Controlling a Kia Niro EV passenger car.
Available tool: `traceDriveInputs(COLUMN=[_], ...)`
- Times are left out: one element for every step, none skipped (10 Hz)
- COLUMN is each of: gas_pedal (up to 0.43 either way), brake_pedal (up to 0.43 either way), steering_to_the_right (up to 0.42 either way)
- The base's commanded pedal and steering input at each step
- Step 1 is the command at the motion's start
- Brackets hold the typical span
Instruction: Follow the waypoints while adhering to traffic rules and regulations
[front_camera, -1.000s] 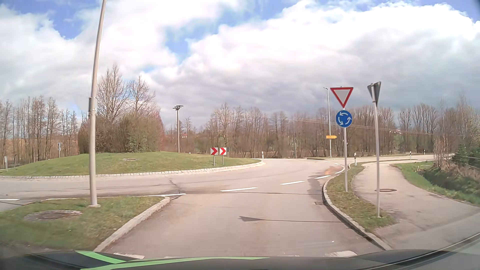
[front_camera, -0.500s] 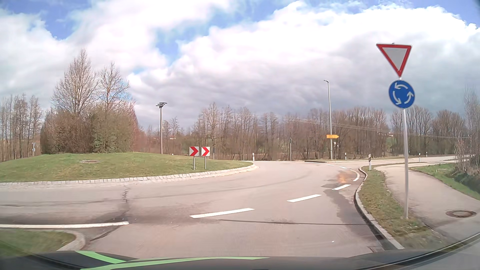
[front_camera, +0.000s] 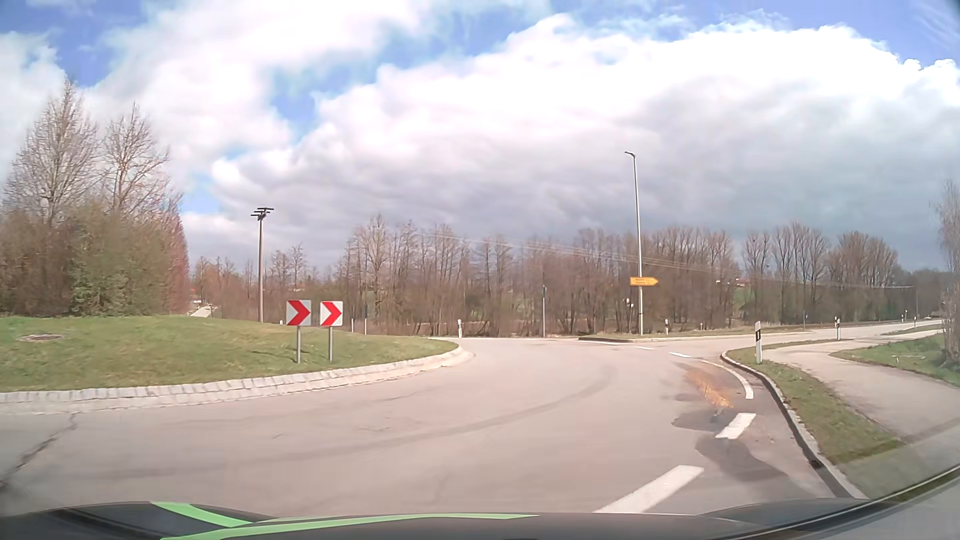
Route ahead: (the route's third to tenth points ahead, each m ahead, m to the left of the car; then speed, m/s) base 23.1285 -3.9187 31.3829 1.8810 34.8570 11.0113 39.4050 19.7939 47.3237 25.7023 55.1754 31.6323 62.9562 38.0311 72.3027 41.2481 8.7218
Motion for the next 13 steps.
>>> traceDriveInputs(gas_pedal=[0.0,0.0,0.0,0.0,0.0,0.0,0.0,0.0,0.0,0.0,0.0,0.0,0.0], brake_pedal=[0.11,0.091,0.043,0.0,0.0,0.0,0.0,0.0,0.0,0.0,0.0,0.0,0.0], steering_to_the_right=[0.114,0.118,0.121,0.12,0.116,0.107,0.09,0.072,0.044,0.021,0.002,-0.027,-0.066])
